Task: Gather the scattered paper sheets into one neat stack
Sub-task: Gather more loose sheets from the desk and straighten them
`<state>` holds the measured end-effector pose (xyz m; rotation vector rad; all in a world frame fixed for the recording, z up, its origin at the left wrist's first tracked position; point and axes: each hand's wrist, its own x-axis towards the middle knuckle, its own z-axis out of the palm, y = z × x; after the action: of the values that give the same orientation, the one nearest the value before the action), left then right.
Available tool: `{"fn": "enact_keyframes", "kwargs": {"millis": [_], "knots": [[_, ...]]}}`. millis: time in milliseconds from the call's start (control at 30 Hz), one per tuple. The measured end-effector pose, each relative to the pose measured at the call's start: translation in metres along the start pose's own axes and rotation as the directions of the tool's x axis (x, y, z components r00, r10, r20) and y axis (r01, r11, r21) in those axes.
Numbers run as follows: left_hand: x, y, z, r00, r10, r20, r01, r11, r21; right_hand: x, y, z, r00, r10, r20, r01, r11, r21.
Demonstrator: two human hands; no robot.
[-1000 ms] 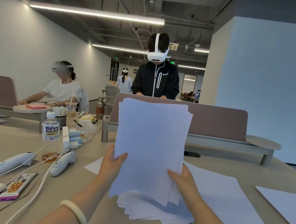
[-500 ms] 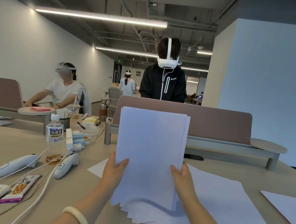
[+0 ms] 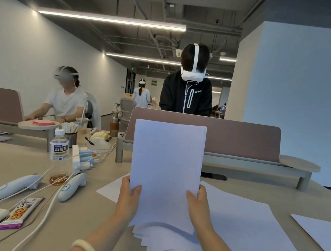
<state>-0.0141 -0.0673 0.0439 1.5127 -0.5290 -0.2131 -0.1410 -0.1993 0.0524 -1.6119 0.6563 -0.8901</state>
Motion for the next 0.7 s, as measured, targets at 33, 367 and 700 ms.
{"fn": "enact_keyframes", "kwargs": {"millis": [33, 367, 700], "knots": [[0.001, -0.002, 0.000, 1.000, 0.003, -0.006, -0.003, 1.000, 0.007, 0.000, 0.001, 0.000, 1.000, 0.009, -0.001, -0.009, 1.000, -0.001], [-0.006, -0.015, 0.009, 0.999, -0.011, -0.030, 0.012, 0.999, 0.033, -0.003, 0.015, 0.004, 0.999, 0.042, -0.022, -0.043, 0.998, -0.041], [-0.006, -0.037, 0.014, 0.998, -0.057, -0.041, 0.059, 0.996, 0.064, -0.005, 0.037, 0.007, 0.994, 0.100, -0.049, -0.103, 0.992, -0.076]]}}
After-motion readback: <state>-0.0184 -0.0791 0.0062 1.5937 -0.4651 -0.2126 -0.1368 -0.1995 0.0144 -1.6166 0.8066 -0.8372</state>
